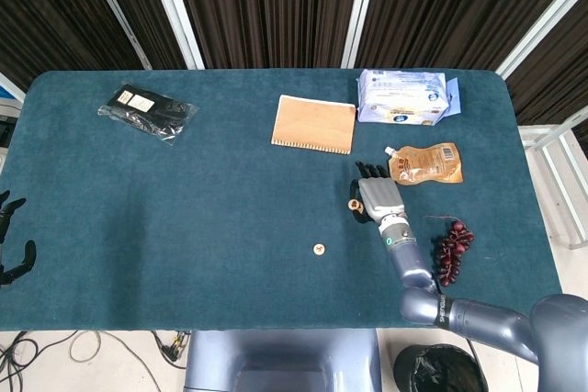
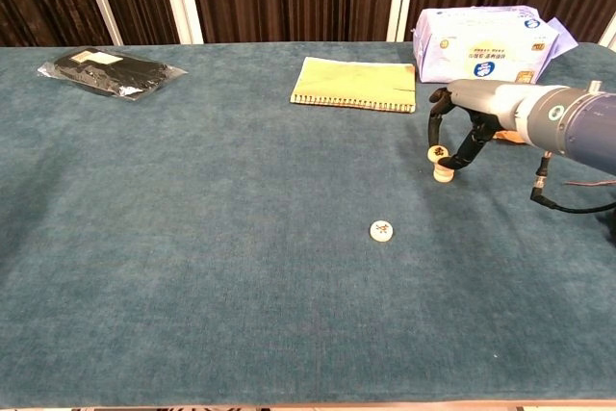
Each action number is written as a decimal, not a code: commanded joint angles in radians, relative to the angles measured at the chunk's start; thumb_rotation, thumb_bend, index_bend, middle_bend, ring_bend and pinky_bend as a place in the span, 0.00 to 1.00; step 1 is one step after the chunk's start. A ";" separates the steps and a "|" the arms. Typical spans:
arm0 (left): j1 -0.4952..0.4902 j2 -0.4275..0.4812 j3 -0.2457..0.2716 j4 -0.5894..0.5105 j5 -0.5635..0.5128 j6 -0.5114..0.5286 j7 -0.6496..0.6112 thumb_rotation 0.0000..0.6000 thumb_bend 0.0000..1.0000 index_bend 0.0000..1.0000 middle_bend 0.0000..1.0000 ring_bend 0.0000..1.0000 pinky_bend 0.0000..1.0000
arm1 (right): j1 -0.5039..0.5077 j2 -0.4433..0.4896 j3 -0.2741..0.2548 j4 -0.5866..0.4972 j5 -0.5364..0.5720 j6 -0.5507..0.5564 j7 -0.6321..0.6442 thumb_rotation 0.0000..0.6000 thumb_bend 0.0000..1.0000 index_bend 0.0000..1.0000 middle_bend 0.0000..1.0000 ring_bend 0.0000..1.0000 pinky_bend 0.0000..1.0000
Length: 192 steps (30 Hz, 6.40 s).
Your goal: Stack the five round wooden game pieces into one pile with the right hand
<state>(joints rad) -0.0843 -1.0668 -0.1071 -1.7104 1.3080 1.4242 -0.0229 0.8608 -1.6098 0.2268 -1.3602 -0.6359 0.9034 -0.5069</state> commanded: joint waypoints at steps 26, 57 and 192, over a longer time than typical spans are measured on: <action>0.000 -0.001 0.001 0.000 0.000 -0.001 0.004 1.00 0.48 0.14 0.00 0.00 0.00 | -0.011 0.015 -0.013 -0.001 -0.004 0.000 0.013 1.00 0.42 0.53 0.00 0.00 0.00; -0.001 -0.001 0.002 0.000 0.000 -0.002 0.006 1.00 0.48 0.14 0.00 0.00 0.00 | -0.009 0.013 -0.017 0.001 -0.006 -0.003 0.015 1.00 0.42 0.45 0.00 0.00 0.00; -0.001 -0.003 0.000 0.001 0.001 0.001 0.007 1.00 0.48 0.14 0.00 0.00 0.00 | -0.103 0.051 0.066 -0.154 -0.213 0.005 0.037 1.00 0.42 0.53 0.00 0.00 0.00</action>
<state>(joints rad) -0.0847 -1.0697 -0.1067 -1.7093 1.3095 1.4254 -0.0160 0.7423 -1.5747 0.2776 -1.5244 -0.8763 0.9252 -0.4604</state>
